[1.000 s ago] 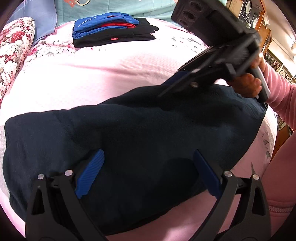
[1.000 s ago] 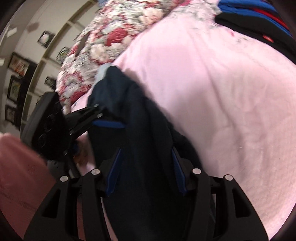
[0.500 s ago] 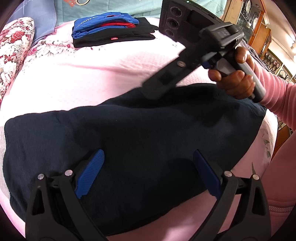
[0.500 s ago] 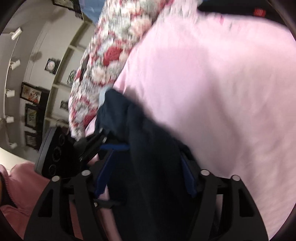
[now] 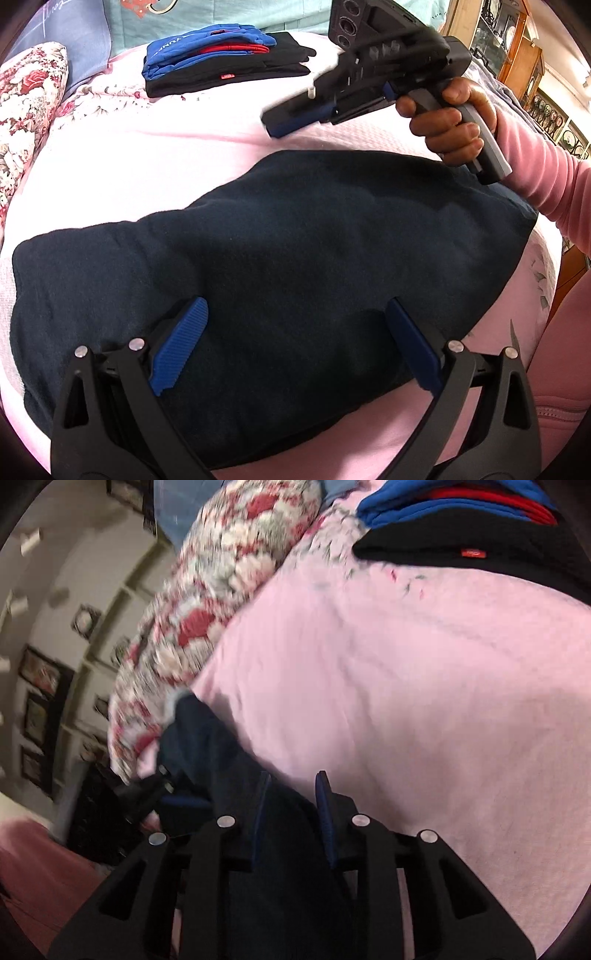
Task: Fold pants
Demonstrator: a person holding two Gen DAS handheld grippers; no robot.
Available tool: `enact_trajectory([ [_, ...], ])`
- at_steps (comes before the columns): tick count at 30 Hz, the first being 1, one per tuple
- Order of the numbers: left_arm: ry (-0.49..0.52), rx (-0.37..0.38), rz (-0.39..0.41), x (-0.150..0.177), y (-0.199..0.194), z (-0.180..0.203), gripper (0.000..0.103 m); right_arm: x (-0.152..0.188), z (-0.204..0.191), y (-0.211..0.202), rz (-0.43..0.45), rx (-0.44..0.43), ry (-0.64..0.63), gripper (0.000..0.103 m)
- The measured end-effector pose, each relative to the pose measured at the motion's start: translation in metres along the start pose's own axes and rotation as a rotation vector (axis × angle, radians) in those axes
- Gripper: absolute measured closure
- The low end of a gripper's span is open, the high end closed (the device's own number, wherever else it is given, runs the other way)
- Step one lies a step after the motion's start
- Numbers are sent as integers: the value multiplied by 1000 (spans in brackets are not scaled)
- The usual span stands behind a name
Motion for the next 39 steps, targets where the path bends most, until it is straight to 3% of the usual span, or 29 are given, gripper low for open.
enact_trajectory([
  [3,-1,0,2,0,0,-1,4,8,-20,6,-20,87,-130,75],
  [5,-3,0,3,1,-1,-1,4,3,-19,9,-20,125,-127,80],
  [6,-2,-1,2,1,-1,-1,4,2,-17,9,-18,147,-128,88],
  [10,8,-12,-5,1,0,0,4,0,-24,-4,70,225,-172,91],
  [12,10,-20,-5,2,0,1,4,5,-11,9,49,246,-153,90],
  [16,6,-26,-20,1,3,0,4,2,-5,8,78,237,-133,88],
  [20,35,-47,-15,-2,-10,-1,4,0,-15,-19,174,271,-113,81],
  [22,26,-97,41,-9,-30,-13,4,5,-26,-34,216,257,-112,78],
  [25,-67,-130,119,-19,-61,-50,4,16,-37,-39,217,196,-98,77],
  [27,-185,-160,62,-11,-58,-85,5,28,-39,-35,183,186,-85,77],
  [29,-287,-162,-8,12,-46,-111,5,43,-32,-28,137,236,-76,77],
  [31,-236,-154,54,27,-51,-108,5,60,-19,-29,96,345,-56,77],
  [32,-187,-203,44,32,-51,-99,5,68,-16,-35,104,360,-36,77],
  [36,-148,-312,22,28,-60,-77,5,87,-43,-61,222,287,-7,74],
  [39,-131,-209,91,10,-73,-54,5,105,-63,-54,271,248,-24,68],
])
Point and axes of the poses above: each gripper's, at about its wrist camera, not at the fingertips, and y roughly the way its jaws point, z to its right, x to its underside, the point moved 3 cm from there along y, roughly the way its jaws point, and after that the axes turned 5 degrees about x, right-handed, at the moved point
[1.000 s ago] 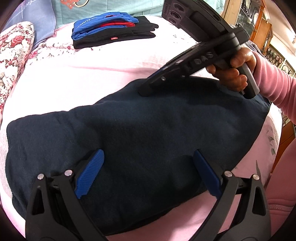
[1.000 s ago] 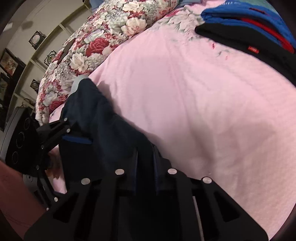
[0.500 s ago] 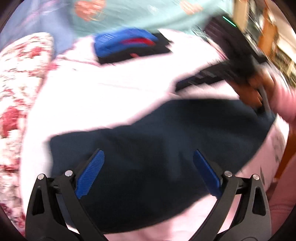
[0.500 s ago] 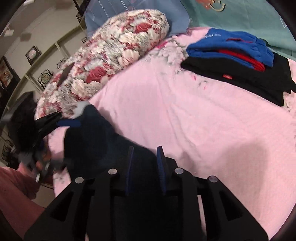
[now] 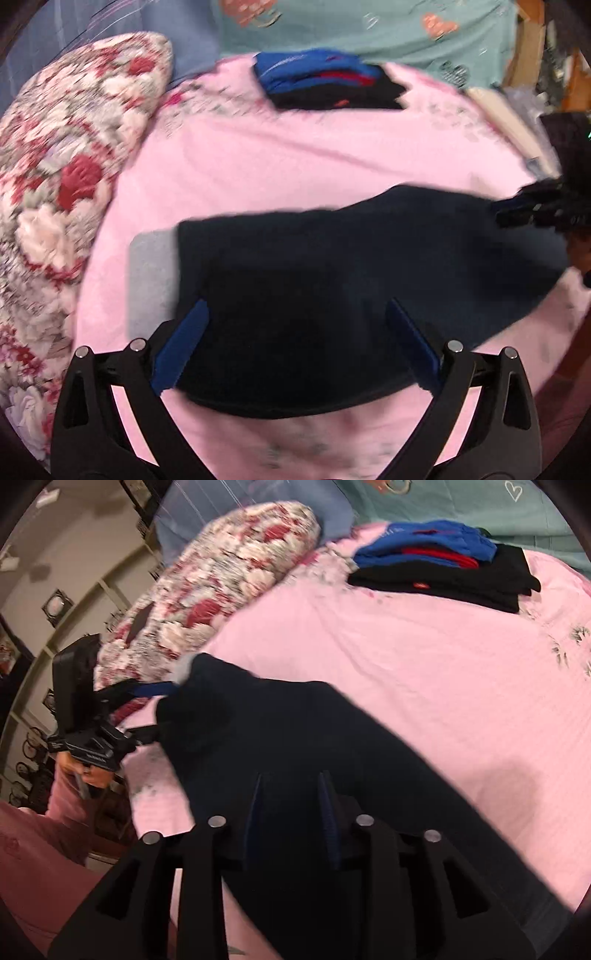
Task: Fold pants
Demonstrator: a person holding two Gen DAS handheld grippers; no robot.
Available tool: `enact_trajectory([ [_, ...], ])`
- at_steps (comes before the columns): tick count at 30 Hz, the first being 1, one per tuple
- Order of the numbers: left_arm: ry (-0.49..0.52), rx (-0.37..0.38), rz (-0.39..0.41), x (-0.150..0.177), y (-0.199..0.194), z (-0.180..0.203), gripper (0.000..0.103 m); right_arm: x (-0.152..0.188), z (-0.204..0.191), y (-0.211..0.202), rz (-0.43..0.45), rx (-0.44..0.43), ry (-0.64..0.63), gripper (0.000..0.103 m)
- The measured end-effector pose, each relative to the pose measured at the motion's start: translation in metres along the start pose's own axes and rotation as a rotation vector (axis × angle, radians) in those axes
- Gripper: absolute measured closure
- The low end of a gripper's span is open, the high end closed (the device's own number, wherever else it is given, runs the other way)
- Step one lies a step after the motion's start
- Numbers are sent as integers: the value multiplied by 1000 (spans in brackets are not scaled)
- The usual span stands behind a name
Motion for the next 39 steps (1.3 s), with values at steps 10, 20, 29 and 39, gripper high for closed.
enact_trajectory([
  [10,58,-14,-77,30,30,37,4,77,59,-75,79,189,253,67],
  [20,38,270,6,-13,32,124,5,143,170,-195,382,341,627,60],
  [29,57,250,-146,-28,97,170,5,209,230,-235,361,704,936,87],
  [39,81,238,-80,-49,90,196,5,92,94,-113,305,235,490,81],
])
Point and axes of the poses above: each gripper's, at about its wrist camera, not at the fingertips, and y roughly the way its jaws point, z to its right, x to its underside, the point moved 3 cm from there along y, roughly the way its jaws point, and after that the axes turned 5 degrees about x, right-handed, at the moved point
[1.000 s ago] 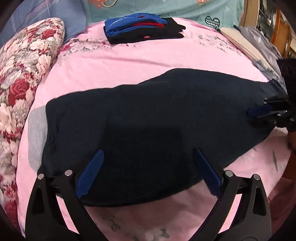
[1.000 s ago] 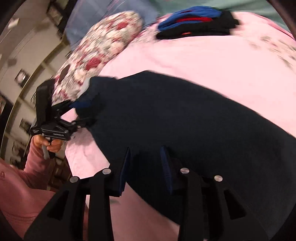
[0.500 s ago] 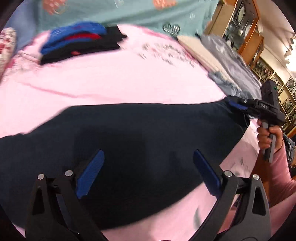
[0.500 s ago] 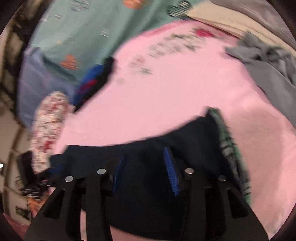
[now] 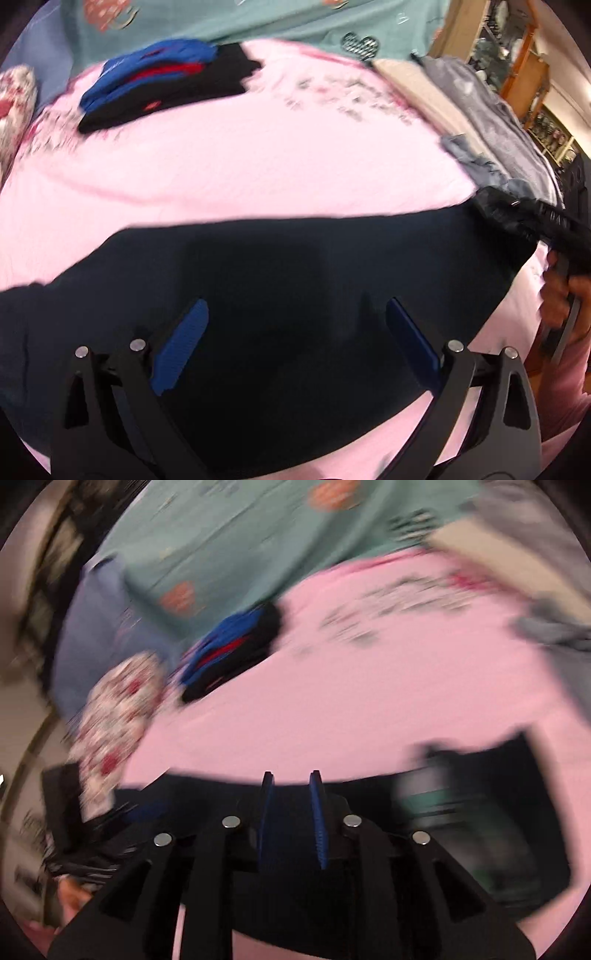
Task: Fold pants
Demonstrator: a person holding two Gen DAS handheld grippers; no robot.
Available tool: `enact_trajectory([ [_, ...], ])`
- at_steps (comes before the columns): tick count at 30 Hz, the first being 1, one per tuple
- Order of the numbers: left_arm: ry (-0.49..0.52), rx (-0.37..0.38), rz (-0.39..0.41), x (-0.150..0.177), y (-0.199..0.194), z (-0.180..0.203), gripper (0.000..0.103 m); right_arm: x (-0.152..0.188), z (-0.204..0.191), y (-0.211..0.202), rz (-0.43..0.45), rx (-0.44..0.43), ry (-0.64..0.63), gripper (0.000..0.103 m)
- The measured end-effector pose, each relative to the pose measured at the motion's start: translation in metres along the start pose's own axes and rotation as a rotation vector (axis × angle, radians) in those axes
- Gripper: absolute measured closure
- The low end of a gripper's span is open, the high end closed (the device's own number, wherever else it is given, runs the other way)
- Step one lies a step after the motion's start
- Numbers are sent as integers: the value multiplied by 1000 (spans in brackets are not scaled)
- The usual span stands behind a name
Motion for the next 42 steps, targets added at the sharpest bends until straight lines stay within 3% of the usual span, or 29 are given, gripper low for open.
enact_trajectory([
  [2,5,18,-30,-2,13,11,5,9,-4,15,-79,27,-24,81],
  [4,0,-14,-88,5,31,15,5,19,16,8,-107,127,-17,81],
  [7,62,-56,-80,12,30,20,5,19,74,-26,-49,158,111,87],
  [9,74,-54,-77,16,29,19,5,22,119,-63,30,271,215,90],
  [11,73,-48,-70,17,28,18,4,31,153,-93,90,353,294,102],
  [13,75,-54,-73,17,29,19,2,38,167,-112,133,349,372,103],
  [15,88,-73,-78,18,31,21,2,41,142,-117,159,381,316,85],
  [16,89,-79,-78,17,31,21,2,41,122,-116,167,364,258,83],
  [19,53,-64,-73,14,29,22,2,48,56,-89,99,126,84,80],
  [21,28,22,-62,16,22,28,2,57,33,-68,26,119,-12,80],
  [23,39,84,-62,22,19,39,2,62,43,-61,-18,240,-35,80],
  [24,72,73,-71,27,20,46,2,64,60,-65,-16,255,5,88],
  [26,142,3,-77,36,22,53,2,67,99,-88,11,199,163,96],
  [27,159,-13,-76,40,21,54,2,67,112,-96,26,222,208,103],
  [32,210,-15,-72,53,11,53,2,73,136,-142,129,402,295,100],
  [34,222,-23,-69,55,9,53,2,71,133,-154,181,392,320,94],
  [35,218,-23,-72,53,9,53,2,69,129,-160,220,394,324,86],
  [37,194,12,-66,46,6,54,2,59,111,-156,260,347,288,83],
  [40,180,90,-32,34,2,62,2,42,87,-117,230,240,218,78],
  [42,190,90,-16,24,7,68,2,37,81,-103,205,208,197,73],
])
Point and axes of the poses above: each gripper's, at about its wrist camera, not at the fingertips, and y roughly the way its jaws point, z to its right, x to its underside, the point moved 3 cm from there along y, roughly the way its jaws point, and after that the axes turned 5 degrees about x, right-handed, at the moved point
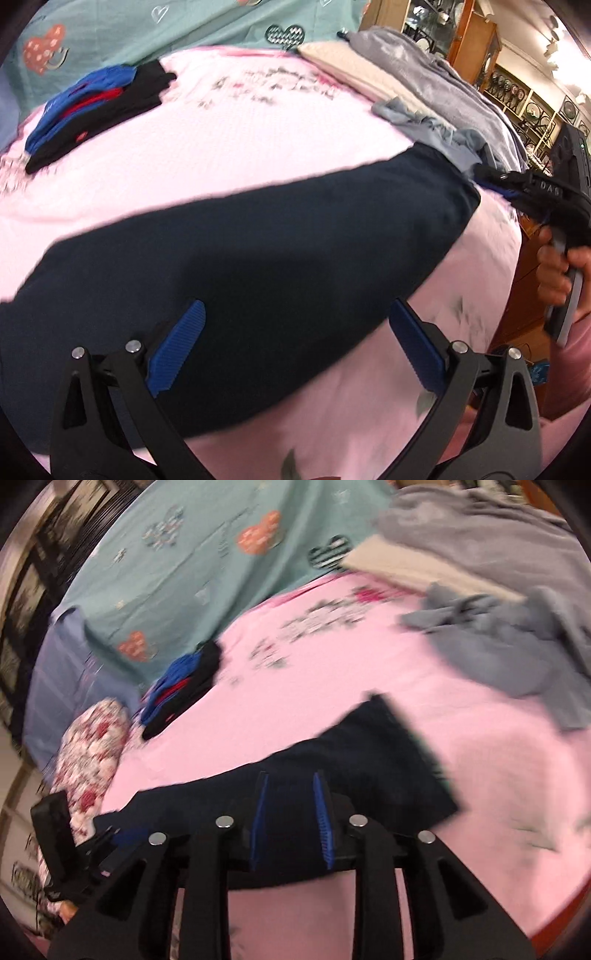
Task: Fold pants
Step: 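Grasp the pocket end of the folded pants with the right tool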
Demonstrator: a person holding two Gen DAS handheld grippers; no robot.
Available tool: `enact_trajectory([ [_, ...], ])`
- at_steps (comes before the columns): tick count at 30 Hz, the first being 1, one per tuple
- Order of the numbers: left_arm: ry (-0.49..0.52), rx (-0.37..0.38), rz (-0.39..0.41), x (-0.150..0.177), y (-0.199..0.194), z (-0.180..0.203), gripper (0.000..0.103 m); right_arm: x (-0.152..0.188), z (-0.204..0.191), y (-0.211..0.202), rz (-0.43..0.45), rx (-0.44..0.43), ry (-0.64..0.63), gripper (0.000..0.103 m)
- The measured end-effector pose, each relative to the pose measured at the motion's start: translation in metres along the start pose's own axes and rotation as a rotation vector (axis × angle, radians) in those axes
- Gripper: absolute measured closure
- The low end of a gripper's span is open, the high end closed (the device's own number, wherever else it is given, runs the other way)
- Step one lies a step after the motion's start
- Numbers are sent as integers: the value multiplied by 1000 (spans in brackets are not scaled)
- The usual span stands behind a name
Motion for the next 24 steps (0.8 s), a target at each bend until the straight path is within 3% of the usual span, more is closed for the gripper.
enact_trajectory([
  [3,-69,-23,-17,-14,14,-14,2,-6,-12,46,-124,-41,-28,71],
  [4,-102,-25,-31,-16,19,-21,2,-8,-6,55,-146,-3,-17,71],
  [5,-143,-34,-61,-15,25,-30,2,-11,9,62,-151,83,2,80],
  [7,-165,-18,-60,-12,25,-37,2,-25,46,55,-105,101,122,88],
  [8,-160,-21,-60,-10,22,-37,2,-31,60,44,-62,171,149,87],
  [10,-147,-30,-50,-5,19,-37,2,-37,81,13,36,353,162,74],
  [11,-140,-34,-40,-2,20,-37,2,-36,87,-1,60,373,188,74],
  [13,-123,-45,-28,-1,20,-35,2,-30,93,-27,86,264,244,70],
  [15,-118,-54,-31,-2,21,-35,2,-19,95,-45,83,226,285,68],
  [24,-105,-59,-34,-2,21,-35,2,7,91,-36,-30,257,286,55],
])
Point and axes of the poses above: each gripper's, at about its wrist camera, not at the fingertips, and y roughly the way its jaws point, z to its right, x to its underside, the point moved 3 cm from there along y, roughly the way its jaws point, and after that the axes turned 5 degrees about x, right-handed, at the moved point
